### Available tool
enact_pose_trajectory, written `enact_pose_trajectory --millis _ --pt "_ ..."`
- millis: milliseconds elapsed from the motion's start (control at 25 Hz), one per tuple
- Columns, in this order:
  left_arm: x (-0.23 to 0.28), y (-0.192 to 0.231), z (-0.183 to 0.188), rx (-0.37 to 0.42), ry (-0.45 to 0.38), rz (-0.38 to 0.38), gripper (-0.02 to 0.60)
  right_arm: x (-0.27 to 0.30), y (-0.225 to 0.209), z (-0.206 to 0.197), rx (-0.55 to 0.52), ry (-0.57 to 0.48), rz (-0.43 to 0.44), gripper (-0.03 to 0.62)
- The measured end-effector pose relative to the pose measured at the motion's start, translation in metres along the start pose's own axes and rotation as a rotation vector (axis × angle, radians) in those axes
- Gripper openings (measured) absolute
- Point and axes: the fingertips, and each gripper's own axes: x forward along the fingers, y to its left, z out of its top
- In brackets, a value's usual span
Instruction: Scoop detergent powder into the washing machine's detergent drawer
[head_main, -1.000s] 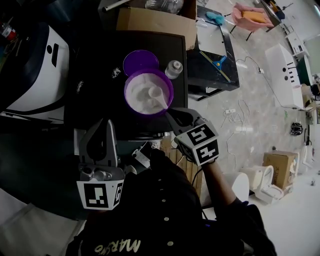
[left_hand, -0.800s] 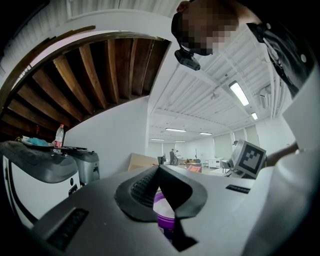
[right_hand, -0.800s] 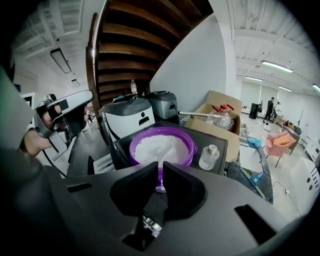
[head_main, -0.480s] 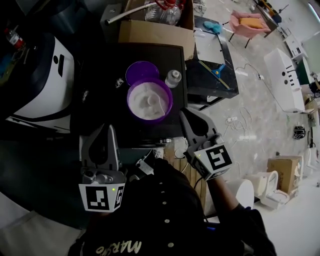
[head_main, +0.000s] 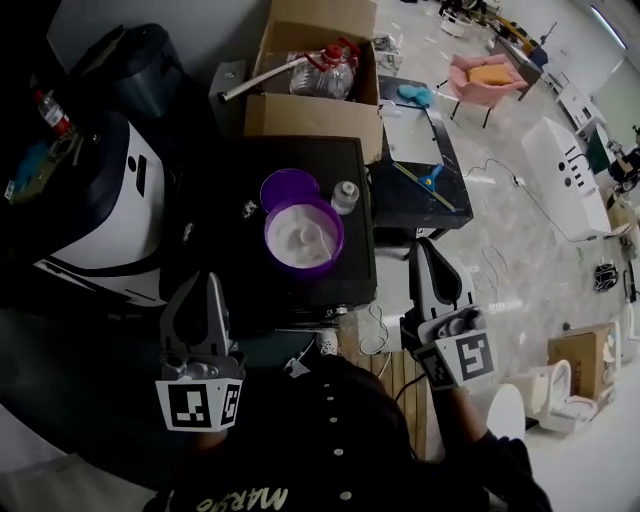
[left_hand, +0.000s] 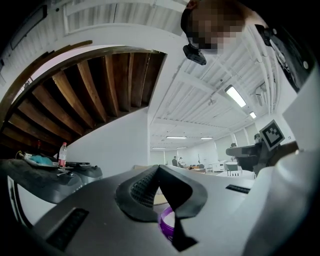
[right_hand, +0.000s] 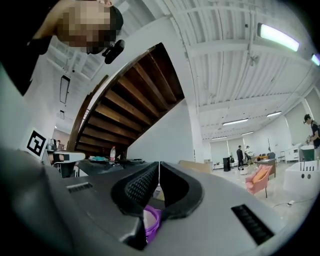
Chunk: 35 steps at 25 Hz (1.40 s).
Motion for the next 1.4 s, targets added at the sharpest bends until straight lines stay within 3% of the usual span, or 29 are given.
enact_pose_trajectory --millis 320,600,960,1400 --pt "-0.017 0.022 0.012 0.027 -0.016 0.052 0.014 -0.035 -0.024 0.005 0.006 -0.018 -0.084 0.032" --pt "-0.022 0.021 0.019 0.041 -0.031 0.049 0.014 -0.036 -0.013 0.008 0.012 -0.046 -0.060 0.029" --pt "-0.020 0.019 0.018 0.041 -0.029 0.046 0.014 -0.029 -0.011 -0.009 -0.100 0.057 -0.070 0.029" --pt "-0.017 0.019 0.014 0.039 -0.024 0.044 0.014 -0.012 0.003 -0.005 -0.078 0.041 -0.046 0.029"
